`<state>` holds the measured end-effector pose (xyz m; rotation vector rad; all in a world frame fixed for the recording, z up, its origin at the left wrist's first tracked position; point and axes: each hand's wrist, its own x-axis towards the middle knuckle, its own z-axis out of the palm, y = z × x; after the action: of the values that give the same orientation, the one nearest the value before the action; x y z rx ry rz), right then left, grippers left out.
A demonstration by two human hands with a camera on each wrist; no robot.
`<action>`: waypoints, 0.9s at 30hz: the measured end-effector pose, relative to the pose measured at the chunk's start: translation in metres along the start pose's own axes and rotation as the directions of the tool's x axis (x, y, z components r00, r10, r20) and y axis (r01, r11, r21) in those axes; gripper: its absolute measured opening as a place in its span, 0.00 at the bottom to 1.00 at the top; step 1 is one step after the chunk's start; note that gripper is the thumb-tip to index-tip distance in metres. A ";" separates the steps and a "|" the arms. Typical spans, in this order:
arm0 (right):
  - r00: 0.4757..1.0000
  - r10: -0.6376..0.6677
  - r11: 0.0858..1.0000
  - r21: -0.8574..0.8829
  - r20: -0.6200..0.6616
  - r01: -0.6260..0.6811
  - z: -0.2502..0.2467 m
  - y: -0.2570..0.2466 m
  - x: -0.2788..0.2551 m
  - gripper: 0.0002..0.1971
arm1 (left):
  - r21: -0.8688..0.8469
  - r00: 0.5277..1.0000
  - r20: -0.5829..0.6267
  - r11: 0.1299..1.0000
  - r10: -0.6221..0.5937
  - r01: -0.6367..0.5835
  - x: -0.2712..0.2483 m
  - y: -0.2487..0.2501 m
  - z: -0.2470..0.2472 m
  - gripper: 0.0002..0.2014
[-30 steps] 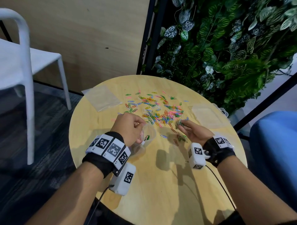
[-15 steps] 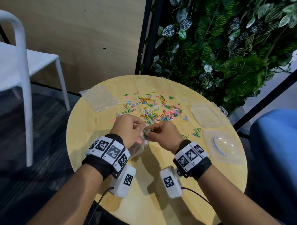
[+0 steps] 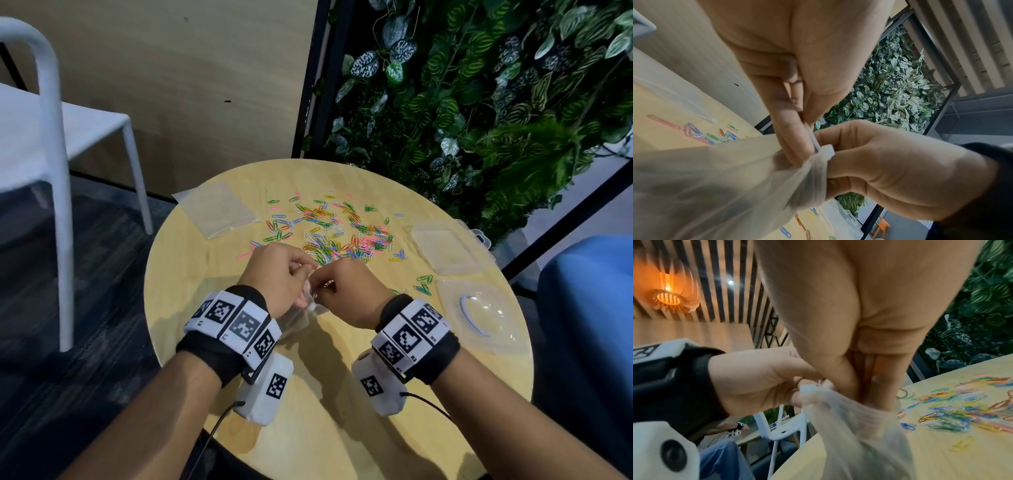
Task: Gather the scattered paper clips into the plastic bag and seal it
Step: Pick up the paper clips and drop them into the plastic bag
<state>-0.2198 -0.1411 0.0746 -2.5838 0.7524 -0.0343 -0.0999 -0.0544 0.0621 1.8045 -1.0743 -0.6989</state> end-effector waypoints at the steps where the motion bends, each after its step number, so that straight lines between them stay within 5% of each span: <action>1: 1.000 -0.013 1.000 0.012 0.010 0.013 -0.001 0.000 -0.001 0.12 | 0.001 1.000 -0.002 1.000 0.005 -0.005 0.000 0.000 0.000 0.06; 3: 1.000 -0.002 0.983 0.185 -0.024 0.006 -0.008 0.005 -0.002 0.14 | -0.003 1.000 -0.017 1.000 0.013 -0.013 0.000 0.000 -0.002 0.07; 6: 0.959 0.196 0.878 0.473 -0.206 -0.078 -0.023 0.042 0.003 0.18 | -0.001 0.999 -0.037 1.000 0.010 -0.010 0.000 -0.001 -0.007 0.08; 9: 0.874 0.385 0.918 0.218 -0.296 -0.330 -0.026 0.103 0.009 0.17 | 0.005 0.999 -0.042 1.000 0.010 -0.010 0.000 -0.002 -0.010 0.08; 12: 0.804 0.539 0.827 -0.027 -0.250 -0.562 -0.019 0.151 0.011 0.17 | 0.002 0.999 -0.036 1.000 0.011 -0.011 0.000 -0.001 -0.011 0.08; 16: 0.774 0.623 0.728 -0.279 -0.112 -0.626 -0.007 0.166 0.014 0.18 | 0.016 0.999 -0.032 1.000 0.013 -0.012 0.001 -0.002 -0.013 0.07; 20: 0.716 0.694 0.669 -0.300 -0.072 -0.679 0.011 0.162 0.013 0.18 | 0.011 0.999 -0.045 1.000 0.002 -0.001 0.002 -0.003 -0.016 0.08; 27: 0.848 0.530 0.794 -0.342 -0.017 -0.503 0.034 0.112 0.018 0.14 | 0.011 0.999 -0.046 1.000 0.007 -0.006 -0.001 -0.003 -0.016 0.08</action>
<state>-0.2560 -0.2209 -0.0051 -2.5604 1.5269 0.3999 -0.0858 -0.0461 0.0662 1.8170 -1.0550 -0.6457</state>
